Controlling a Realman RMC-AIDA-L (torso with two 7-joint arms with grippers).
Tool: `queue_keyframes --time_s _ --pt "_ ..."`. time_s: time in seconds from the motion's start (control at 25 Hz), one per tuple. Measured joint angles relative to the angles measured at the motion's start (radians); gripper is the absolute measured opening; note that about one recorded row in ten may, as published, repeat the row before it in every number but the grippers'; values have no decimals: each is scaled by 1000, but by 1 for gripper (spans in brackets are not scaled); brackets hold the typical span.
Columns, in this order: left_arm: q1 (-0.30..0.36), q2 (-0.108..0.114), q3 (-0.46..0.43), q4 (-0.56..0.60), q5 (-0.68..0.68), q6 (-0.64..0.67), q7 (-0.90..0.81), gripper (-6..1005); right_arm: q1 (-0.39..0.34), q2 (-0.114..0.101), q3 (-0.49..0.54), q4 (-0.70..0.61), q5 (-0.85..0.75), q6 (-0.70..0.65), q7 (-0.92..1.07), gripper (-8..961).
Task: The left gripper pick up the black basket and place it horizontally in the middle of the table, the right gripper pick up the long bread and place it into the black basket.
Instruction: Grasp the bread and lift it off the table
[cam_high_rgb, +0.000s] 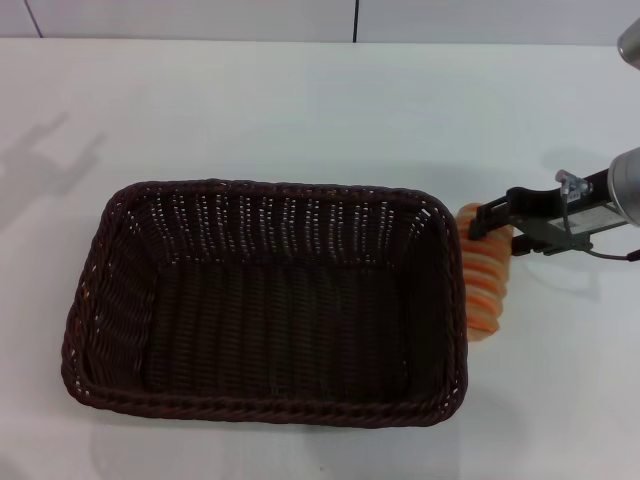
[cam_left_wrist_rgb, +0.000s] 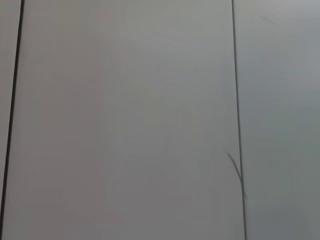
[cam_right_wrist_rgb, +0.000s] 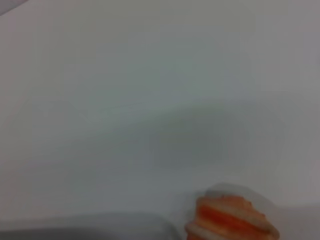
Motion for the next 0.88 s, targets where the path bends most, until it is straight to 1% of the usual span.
queue_keyframes --time_s 0.6,0.88 --pt "13 -2 -2 0 -24 -19 -1 635 7 0 1 0 5 -1 -17 445" --pt "17 -2 -1 1 -25 -20 0 635 2 1 3 12 15 -4 -18 407"
